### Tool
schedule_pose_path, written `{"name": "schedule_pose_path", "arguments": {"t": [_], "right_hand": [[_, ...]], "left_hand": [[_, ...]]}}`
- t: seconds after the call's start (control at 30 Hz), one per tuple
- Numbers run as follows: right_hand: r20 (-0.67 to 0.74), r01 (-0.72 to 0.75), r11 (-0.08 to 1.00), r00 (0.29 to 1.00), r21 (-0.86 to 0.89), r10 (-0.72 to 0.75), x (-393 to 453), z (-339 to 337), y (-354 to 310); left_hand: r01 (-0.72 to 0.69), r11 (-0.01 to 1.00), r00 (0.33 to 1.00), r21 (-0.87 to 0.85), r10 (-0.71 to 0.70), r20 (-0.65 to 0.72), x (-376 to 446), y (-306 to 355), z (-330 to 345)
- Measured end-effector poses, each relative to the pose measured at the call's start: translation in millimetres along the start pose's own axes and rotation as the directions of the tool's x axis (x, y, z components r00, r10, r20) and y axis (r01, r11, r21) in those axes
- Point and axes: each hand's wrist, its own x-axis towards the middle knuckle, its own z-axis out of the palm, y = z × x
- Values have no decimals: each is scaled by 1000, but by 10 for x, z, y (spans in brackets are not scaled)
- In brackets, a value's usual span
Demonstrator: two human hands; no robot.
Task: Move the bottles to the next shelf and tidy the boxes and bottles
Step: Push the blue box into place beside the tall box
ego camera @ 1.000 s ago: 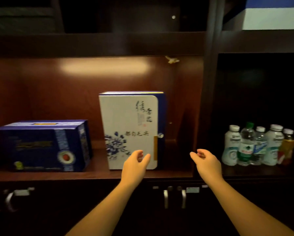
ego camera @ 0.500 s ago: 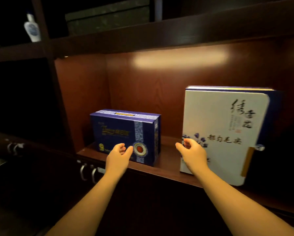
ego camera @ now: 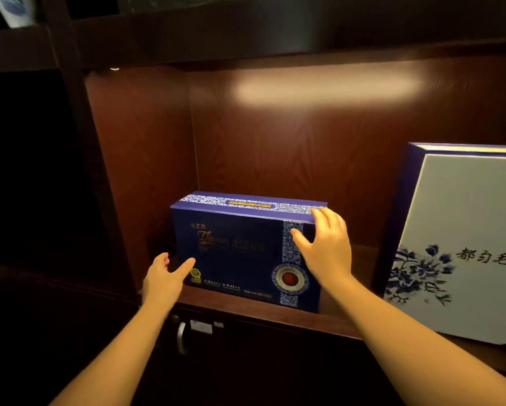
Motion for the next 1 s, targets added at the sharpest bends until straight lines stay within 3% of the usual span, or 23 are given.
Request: {"name": "schedule_pose_path", "arguments": {"t": [0.17, 0.3, 0.43, 0.63, 1.0], "right_hand": [[-42, 91, 970, 994, -226, -103, 75, 250, -100], [-77, 131, 935, 983, -329, -165, 48, 294, -46], [-95, 144, 926, 978, -350, -188, 23, 292, -55], [-63, 154, 922, 980, -356, -188, 38, 260, -68], [-68, 100, 911, 988, -400, -138, -17, -111, 289]], "left_hand": [[3, 1000, 988, -14, -1, 152, 577, -149, 64], [-73, 992, 956, -99, 98, 275, 819, -216, 253], [-54, 983, 966, -174, 96, 239, 914, -301, 391], [-128, 988, 979, -89, 140, 147, 877, -320, 428], [-165, 984, 968, -69, 175, 178, 468, -63, 752]]}}
